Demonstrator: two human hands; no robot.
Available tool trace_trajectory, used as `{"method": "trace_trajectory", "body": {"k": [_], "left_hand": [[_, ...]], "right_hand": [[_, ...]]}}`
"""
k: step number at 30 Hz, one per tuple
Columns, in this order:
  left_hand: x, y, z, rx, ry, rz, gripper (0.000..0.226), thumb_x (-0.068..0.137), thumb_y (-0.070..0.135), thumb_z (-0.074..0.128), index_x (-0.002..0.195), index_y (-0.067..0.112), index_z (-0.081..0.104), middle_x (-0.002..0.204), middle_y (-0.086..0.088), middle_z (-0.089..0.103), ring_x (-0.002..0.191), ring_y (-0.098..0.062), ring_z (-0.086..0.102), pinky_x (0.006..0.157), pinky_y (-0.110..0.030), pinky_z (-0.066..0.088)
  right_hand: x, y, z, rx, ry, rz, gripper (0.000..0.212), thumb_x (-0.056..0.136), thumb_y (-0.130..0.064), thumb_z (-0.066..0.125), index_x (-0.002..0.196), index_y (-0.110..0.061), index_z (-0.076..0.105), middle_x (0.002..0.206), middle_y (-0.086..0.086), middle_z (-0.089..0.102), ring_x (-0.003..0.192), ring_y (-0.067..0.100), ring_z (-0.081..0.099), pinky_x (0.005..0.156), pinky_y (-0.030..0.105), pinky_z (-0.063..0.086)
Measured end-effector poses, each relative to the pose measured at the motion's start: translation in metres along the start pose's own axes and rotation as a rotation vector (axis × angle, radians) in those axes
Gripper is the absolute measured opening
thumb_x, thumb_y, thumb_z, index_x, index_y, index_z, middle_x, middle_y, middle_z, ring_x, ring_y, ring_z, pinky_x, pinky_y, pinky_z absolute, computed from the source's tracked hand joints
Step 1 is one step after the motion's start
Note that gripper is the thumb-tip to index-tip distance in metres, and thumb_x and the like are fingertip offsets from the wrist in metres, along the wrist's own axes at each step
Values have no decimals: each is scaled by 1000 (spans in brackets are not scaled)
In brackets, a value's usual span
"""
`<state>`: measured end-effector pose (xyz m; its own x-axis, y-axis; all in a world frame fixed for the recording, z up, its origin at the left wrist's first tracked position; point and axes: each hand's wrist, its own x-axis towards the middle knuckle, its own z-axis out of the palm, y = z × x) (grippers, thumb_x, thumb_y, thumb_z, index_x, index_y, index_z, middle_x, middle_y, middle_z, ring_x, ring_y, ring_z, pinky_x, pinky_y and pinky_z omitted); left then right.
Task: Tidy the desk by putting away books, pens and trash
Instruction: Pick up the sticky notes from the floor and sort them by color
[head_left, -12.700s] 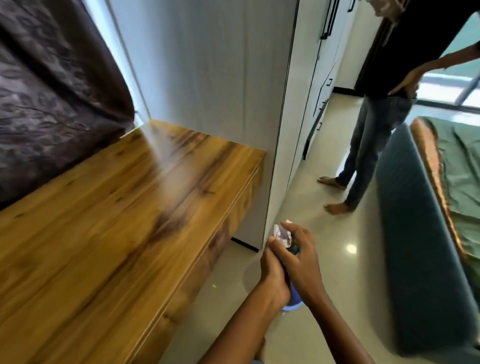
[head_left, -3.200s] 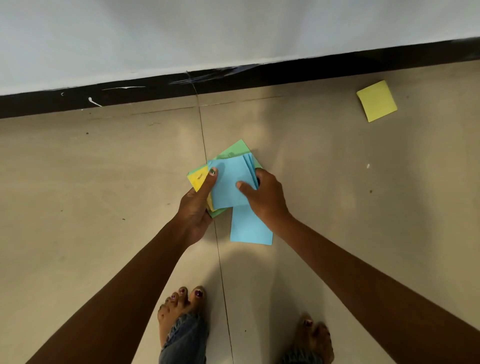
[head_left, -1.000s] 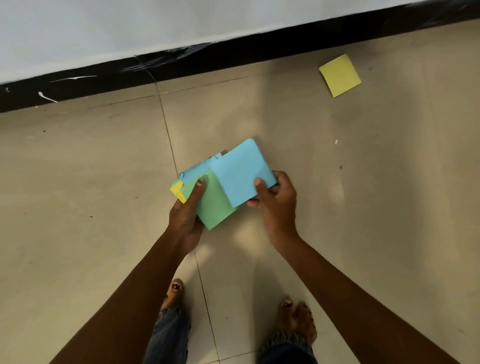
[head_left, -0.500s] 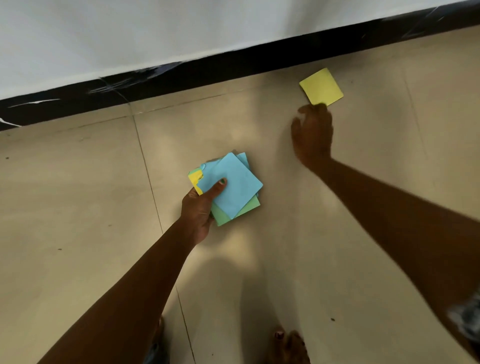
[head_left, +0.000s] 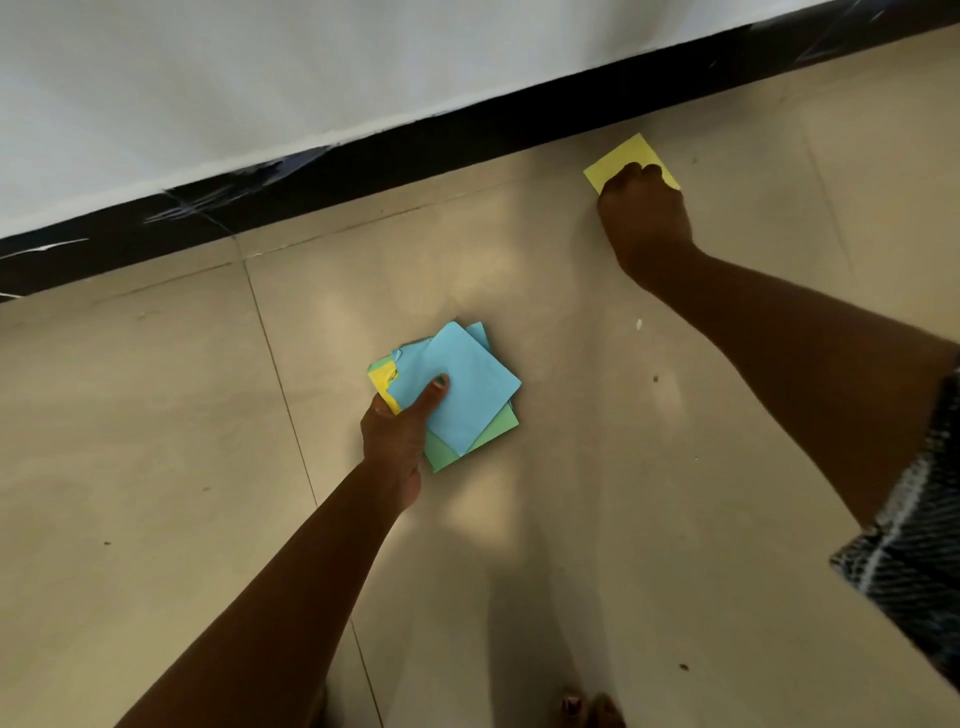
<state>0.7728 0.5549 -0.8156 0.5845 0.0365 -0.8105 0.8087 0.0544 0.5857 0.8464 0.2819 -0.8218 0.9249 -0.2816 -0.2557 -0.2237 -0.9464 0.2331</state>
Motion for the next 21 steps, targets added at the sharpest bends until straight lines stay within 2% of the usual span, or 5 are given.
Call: {"method": "trace_trajectory", "body": {"k": [4, 6, 8, 16, 21], "left_hand": [[0, -2, 0, 1, 11, 15, 49, 82, 13, 71, 128, 9, 55, 125, -9, 63, 115, -28, 59, 102, -48, 46], [1, -3, -1, 2, 4, 21, 49, 82, 14, 71, 128, 10, 55, 125, -9, 63, 115, -27, 59, 102, -47, 46], [2, -4, -2, 8, -6, 25, 49, 82, 13, 70, 128, 10, 55, 125, -8, 63, 115, -27, 59, 101, -47, 46], [1, -2, -1, -7, -2, 22, 45, 83, 12, 69, 127, 10, 56, 125, -9, 63, 116, -27, 59, 101, -45, 47], [-10, 3, -4, -8, -46, -36, 46, 86, 8, 65, 130, 7, 53, 130, -12, 59, 119, -29, 57, 102, -45, 46]], "right_hand": [[12, 16, -12, 153, -33, 21, 26, 86, -1, 55, 109, 11, 55, 116, 30, 52, 110, 44, 48, 86, 50, 46], [18, 19, -14, 257, -58, 66, 40, 88, -22, 56, 114, 9, 54, 122, 28, 47, 114, 43, 45, 90, 48, 43], [21, 22, -12, 315, -69, 84, 47, 87, -29, 58, 115, 8, 52, 127, 27, 43, 116, 42, 43, 92, 47, 42], [14, 11, -11, 117, 11, 15, 27, 80, 16, 55, 107, 14, 56, 113, 33, 54, 109, 47, 50, 87, 53, 45], [-50, -3, 5, 115, 8, -108, 27, 88, 10, 34, 105, 8, 55, 109, 29, 57, 106, 44, 52, 81, 50, 44]]}}
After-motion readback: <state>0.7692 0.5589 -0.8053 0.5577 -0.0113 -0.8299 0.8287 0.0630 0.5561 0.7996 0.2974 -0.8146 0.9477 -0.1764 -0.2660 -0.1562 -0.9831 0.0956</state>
